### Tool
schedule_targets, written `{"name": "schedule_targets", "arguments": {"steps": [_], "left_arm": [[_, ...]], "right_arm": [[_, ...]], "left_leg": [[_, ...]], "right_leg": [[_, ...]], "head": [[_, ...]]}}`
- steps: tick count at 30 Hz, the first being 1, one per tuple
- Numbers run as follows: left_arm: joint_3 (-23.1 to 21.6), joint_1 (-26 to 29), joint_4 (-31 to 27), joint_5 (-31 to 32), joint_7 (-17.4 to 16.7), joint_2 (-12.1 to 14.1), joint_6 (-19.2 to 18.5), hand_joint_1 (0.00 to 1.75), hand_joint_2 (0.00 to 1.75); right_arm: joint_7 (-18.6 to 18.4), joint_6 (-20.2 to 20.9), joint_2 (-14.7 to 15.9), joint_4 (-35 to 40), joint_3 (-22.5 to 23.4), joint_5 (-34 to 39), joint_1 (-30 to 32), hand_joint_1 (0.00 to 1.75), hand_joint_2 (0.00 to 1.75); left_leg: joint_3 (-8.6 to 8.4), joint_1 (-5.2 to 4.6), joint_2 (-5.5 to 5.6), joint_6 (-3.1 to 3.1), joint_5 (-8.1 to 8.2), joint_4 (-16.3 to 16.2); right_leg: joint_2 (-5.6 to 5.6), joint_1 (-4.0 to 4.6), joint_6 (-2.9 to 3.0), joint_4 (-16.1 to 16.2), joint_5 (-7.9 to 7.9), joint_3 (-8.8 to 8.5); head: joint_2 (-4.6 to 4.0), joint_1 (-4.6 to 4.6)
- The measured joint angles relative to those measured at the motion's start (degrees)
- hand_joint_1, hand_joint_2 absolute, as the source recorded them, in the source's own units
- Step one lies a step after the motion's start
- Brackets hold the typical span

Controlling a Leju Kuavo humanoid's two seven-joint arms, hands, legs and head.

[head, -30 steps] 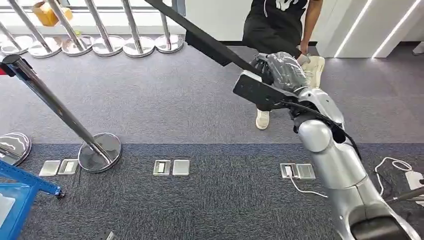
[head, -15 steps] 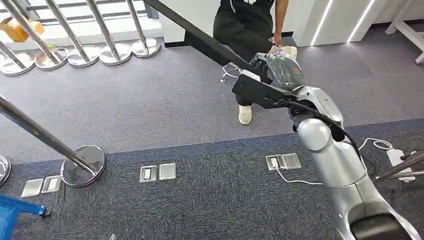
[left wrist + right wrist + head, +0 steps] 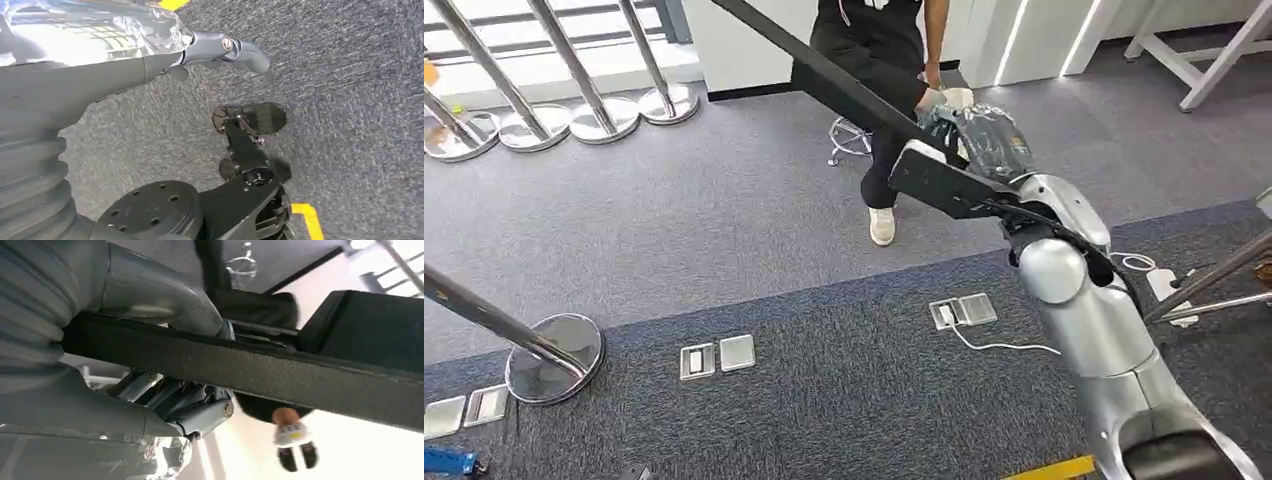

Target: Take the parts from the cabinet and place them on the table.

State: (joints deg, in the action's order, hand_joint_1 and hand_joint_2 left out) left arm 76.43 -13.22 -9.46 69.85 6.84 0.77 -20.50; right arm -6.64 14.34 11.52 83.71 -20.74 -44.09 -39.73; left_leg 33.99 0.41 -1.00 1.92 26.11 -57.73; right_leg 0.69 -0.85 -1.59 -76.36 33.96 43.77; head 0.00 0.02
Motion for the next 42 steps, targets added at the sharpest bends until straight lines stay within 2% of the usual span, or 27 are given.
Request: {"name": "schedule_targets", "arguments": {"steps": [1,2,4,5,6,9,10,12,14,15,16,17,19,20,25,26,27,29,31,32,33,35,36,37,38,40,42], "left_arm": [[0.0,0.0,0.0,0.0,0.0,0.0,0.0,0.0,1.75],[0.0,0.0,0.0,0.0,0.0,0.0,0.0,0.0,1.75],[0.0,-0.1,0.0,-0.1,0.0,0.0,0.0,0.0,1.75],[0.0,-0.1,0.0,-0.1,0.0,0.1,0.0,0.0,1.75],[0.0,-0.2,0.0,-0.1,0.0,0.1,0.0,0.0,1.75],[0.0,-0.3,0.0,-0.1,0.0,0.0,0.0,0.0,1.75],[0.0,-0.4,0.0,-0.1,0.0,-0.1,0.0,0.0,1.75],[0.0,-0.4,0.0,-0.1,0.0,-0.1,0.0,0.0,1.75],[0.0,-0.1,0.0,-0.1,0.0,-0.1,0.0,0.0,1.75],[0.0,0.1,0.0,-0.1,0.0,-0.1,0.0,0.0,1.75],[0.0,0.2,0.0,-0.1,0.0,-0.1,0.0,0.0,1.75],[0.0,0.2,0.0,-0.1,0.0,-0.1,0.0,0.0,1.75],[0.0,0.2,0.0,-0.1,0.0,-0.1,0.0,0.0,1.75],[0.0,0.2,0.0,-0.1,0.0,-0.1,0.0,0.0,1.75],[0.0,0.2,0.0,0.0,0.0,-0.1,0.0,0.0,1.75],[0.0,0.2,0.0,0.0,0.0,-0.1,0.0,0.0,1.75],[0.0,-0.1,0.0,0.1,0.0,-0.1,0.0,0.0,1.75],[0.0,-0.4,0.0,0.1,0.0,-0.1,0.0,0.0,1.75],[0.0,-0.3,0.0,0.2,0.0,-0.1,0.0,0.0,1.75],[0.0,-0.3,0.0,0.3,0.0,-0.1,0.0,0.0,1.75],[0.0,-0.3,0.0,0.3,0.0,-0.1,0.0,0.0,1.75],[0.0,-0.3,0.0,0.3,0.0,-0.1,0.0,0.0,1.75],[0.0,-0.3,0.0,0.3,0.0,-0.1,-0.1,0.0,1.75],[0.0,-0.4,0.0,0.3,0.0,-0.1,-0.1,0.0,1.75],[0.0,-0.5,0.0,0.3,0.0,0.0,0.0,0.0,1.75],[0.0,-0.4,0.0,0.3,0.0,-0.1,0.0,0.0,1.75],[0.0,-0.4,0.0,0.4,0.0,-0.1,-0.1,0.0,1.75]], "right_arm": [[0.0,0.0,0.0,0.0,0.0,0.0,0.1,1.71,1.75],[0.0,0.0,0.0,0.0,0.0,0.0,0.1,1.71,1.75],[0.2,-0.1,0.0,0.0,0.0,0.0,-0.1,1.71,1.75],[0.4,-0.1,-0.1,0.0,0.0,0.0,-0.2,1.71,1.75],[0.4,-0.2,-0.2,0.0,0.0,0.0,-0.2,1.71,1.75],[0.5,-0.2,-0.1,-0.1,0.1,-0.2,-0.3,1.71,1.75],[0.6,-0.2,-0.3,-0.1,0.1,-0.1,-0.5,1.71,1.75],[0.6,-0.2,-0.3,-0.1,0.1,-0.2,-0.7,1.71,1.75],[0.7,-0.2,-0.4,-0.1,0.1,-0.2,-0.6,1.71,1.75],[0.7,-0.1,-0.4,-0.1,0.1,-0.1,-0.6,1.71,1.75],[0.7,-0.1,-0.4,-0.1,0.1,-0.2,-0.6,1.71,1.75],[0.8,0.0,-0.4,-0.1,0.1,-0.1,-0.6,1.71,1.75],[0.8,0.0,-0.4,-0.1,0.1,-0.1,-0.7,1.71,1.75],[0.8,0.0,-0.4,-0.1,0.1,-0.1,-0.6,1.71,1.75],[0.7,0.0,-0.4,-0.1,0.1,-0.1,-0.7,1.71,1.75],[0.7,0.0,-0.4,-0.1,0.1,-0.1,-0.7,1.71,1.75],[0.5,0.1,-0.3,-0.1,0.2,-0.1,-0.7,1.71,1.75],[0.5,0.2,-0.3,0.0,0.3,0.0,-0.7,1.71,1.75],[0.5,0.4,-0.3,0.0,0.3,0.1,-0.6,1.71,1.75],[0.3,0.5,-0.3,-0.1,0.3,0.0,-0.4,1.71,1.75],[0.2,0.5,-0.2,-0.1,0.3,0.0,-0.2,1.71,1.75],[0.2,0.5,-0.2,-0.1,0.3,0.0,-0.2,1.71,1.75],[0.2,0.5,-0.2,-0.1,0.3,0.0,-0.3,1.71,1.75],[0.2,0.5,-0.3,-0.1,0.3,0.1,-0.3,1.71,1.75],[0.2,0.5,-0.3,0.0,0.3,0.1,-0.3,1.71,1.75],[0.2,0.5,-0.2,0.0,0.4,0.0,-0.3,1.71,1.75],[0.2,0.5,-0.2,0.0,0.5,0.0,-0.4,1.71,1.75]], "left_leg": [[0.0,0.08,-0.5,-0.08,0.05,-0.1],[-0.01,0.2,-0.94,-0.27,0.19,-0.2],[-0.01,0.4,-1.67,-1.02,0.7,-0.9],[0.18,0.15,-1.85,-1.46,0.97,-1.2],[0.22,0.03,-1.98,-1.79,1.13,-1.6],[-0.14,0.34,-2.8,-2.72,1.0,-1.3],[-0.09,0.55,-2.27,-3.1,1.67,-1.8],[1.94,0.67,-0.42,-3.31,5.2,-7.0],[6.14,0.58,0.35,-3.42,9.16,-16.1],[7.5,0.56,0.43,-3.32,9.54,-18.8],[7.53,0.52,0.47,-3.12,8.7,-18.7],[6.4,0.41,0.54,-2.76,6.77,-16.1],[1.7,0.09,1.82,-1.85,1.3,-5.7],[0.65,0.02,3.38,-1.5,0.99,-2.4],[0.24,0.06,4.02,-1.57,1.2,-2.1],[0.23,-0.13,3.69,-1.58,0.97,-1.5],[-0.28,0.26,2.11,-0.56,0.23,-0.1],[-0.56,0.05,1.19,0.07,-0.15,0.5],[-0.51,0.02,0.21,0.14,-0.11,0.5],[-0.48,0.05,-0.27,0.15,-0.09,0.4],[-0.41,0.13,-0.67,0.08,-0.03,0.3],[-0.38,0.36,-1.48,-0.33,0.24,0.0],[-0.4,0.54,-1.81,-0.69,0.54,-0.4],[-0.33,0.48,-2.07,-1.12,0.88,-0.8],[-0.13,0.14,-2.23,-1.57,1.2,-1.5],[-0.26,0.07,-2.67,-2.01,1.19,-1.4],[-0.42,0.37,-3.24,-2.69,1.35,-1.4]], "right_leg": [[-0.15,-0.23,-0.2,1.0,-1.24,-0.46],[-0.41,-0.47,-0.42,4.9,-3.63,-2.47],[-2.35,-0.72,-0.75,15.6,-8.16,-7.99],[-3.2,-0.1,-0.53,16.5,-7.1,-8.37],[-2.32,-0.25,0.43,16.9,-7.56,-8.28],[-1.38,0.22,1.6,16.8,-7.67,-8.07],[-1.26,-0.1,2.1,17.2,-7.98,-8.27],[-0.76,-0.05,2.52,17.3,-8.08,-8.27],[0.01,0.24,2.71,17.2,-8.07,-8.24],[0.46,0.41,2.8,17.2,-8.07,-8.24],[0.96,0.53,2.8,17.1,-8.06,-8.25],[1.43,0.63,2.81,17.0,-8.06,-8.26],[2.36,0.63,2.79,17.0,-8.05,-8.37],[2.69,0.53,2.75,17.0,-8.04,-8.3],[2.9,0.81,2.55,16.9,-8.04,-8.1],[3.43,0.58,2.39,16.8,-8.14,-7.96],[4.35,0.41,1.02,17.1,-8.27,-7.81],[1.07,0.61,0.81,12.8,-4.96,-5.99],[0.22,0.33,0.36,4.1,-0.85,-2.11],[0.1,0.08,0.07,0.9,-0.13,-0.62],[-0.03,-0.17,-0.14,0.6,-0.74,-0.48],[-0.57,-0.63,-0.58,7.4,-4.85,-3.96],[-1.42,-0.74,-0.71,12.9,-7.25,-6.87],[-3.04,-0.73,-0.86,16.8,-7.73,-8.57],[-3.12,-0.14,-0.22,17.0,-7.4,-8.62],[-2.09,-0.04,0.8,16.7,-7.28,-8.38],[-1.32,-0.03,1.61,17.0,-7.6,-8.32]], "head": [[0.0,0.33],[0.0,0.68],[0.0,1.2],[0.0,1.62],[0.0,1.6],[0.0,1.12],[0.0,1.2],[0.0,0.17],[0.0,-0.7],[0.0,-0.94],[0.0,-1.09],[0.0,-1.24],[0.0,-1.51],[0.0,-1.66],[0.0,-1.64],[0.0,-1.55],[0.0,-1.73],[0.0,-0.76],[0.0,-0.15],[0.0,0.07],[0.0,0.31],[0.0,0.92],[0.0,1.16],[0.0,1.42],[0.0,1.99],[0.0,1.14],[0.0,1.25]]}}
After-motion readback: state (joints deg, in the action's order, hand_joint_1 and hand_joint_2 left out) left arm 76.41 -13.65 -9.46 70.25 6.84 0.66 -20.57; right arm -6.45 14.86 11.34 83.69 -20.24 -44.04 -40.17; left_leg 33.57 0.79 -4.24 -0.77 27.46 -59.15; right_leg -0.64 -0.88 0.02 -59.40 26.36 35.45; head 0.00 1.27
